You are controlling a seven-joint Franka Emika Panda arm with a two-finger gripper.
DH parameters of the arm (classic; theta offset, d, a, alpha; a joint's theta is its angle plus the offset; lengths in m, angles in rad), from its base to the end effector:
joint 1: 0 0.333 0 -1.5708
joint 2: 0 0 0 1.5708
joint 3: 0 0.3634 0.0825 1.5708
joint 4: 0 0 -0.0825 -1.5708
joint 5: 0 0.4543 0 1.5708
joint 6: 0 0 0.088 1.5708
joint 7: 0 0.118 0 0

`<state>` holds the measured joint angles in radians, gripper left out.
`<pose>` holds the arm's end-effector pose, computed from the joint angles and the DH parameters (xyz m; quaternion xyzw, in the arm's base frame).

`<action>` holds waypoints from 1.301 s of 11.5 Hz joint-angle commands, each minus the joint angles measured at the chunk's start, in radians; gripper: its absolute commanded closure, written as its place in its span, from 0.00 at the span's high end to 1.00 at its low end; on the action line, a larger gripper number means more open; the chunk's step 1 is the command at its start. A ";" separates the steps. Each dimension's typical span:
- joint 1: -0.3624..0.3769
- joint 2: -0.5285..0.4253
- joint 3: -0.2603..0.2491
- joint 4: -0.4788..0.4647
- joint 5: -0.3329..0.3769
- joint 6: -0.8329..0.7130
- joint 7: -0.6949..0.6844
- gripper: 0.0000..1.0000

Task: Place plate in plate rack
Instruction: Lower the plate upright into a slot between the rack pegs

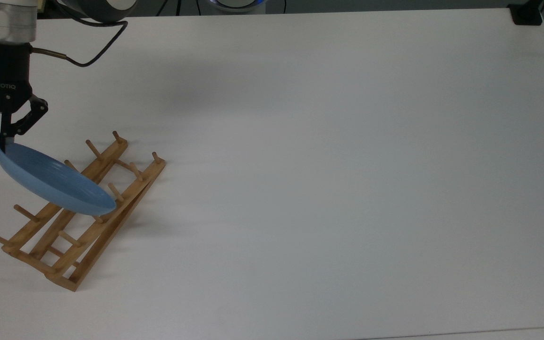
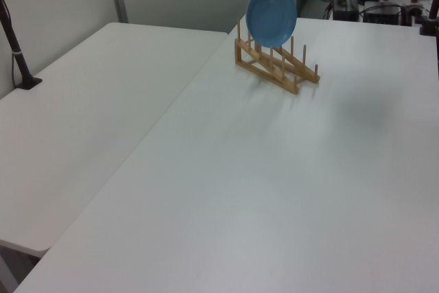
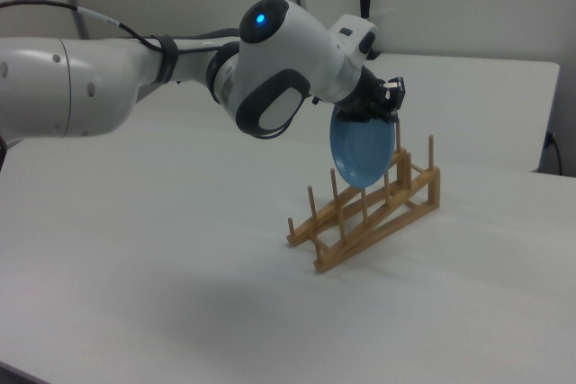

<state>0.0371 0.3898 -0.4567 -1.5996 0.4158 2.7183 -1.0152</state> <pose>0.7472 -0.2854 0.5254 0.9068 0.1760 0.3337 0.1880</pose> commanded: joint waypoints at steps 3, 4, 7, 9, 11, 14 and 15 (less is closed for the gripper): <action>0.014 0.004 -0.002 0.007 0.066 0.021 -0.043 0.00; 0.012 0.003 -0.002 0.009 0.069 0.021 -0.045 0.00; 0.011 0.006 -0.002 0.023 0.070 0.021 -0.080 0.00; 0.006 0.007 -0.002 0.021 0.119 0.021 -0.149 0.00; 0.004 0.007 -0.004 0.014 0.200 0.021 -0.247 0.00; 0.004 0.006 -0.007 0.003 0.242 0.021 -0.315 0.00; 0.004 0.006 -0.010 0.001 0.242 0.021 -0.316 0.00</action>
<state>0.0336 0.4002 -0.4566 -1.5872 0.6260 2.7183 -1.2893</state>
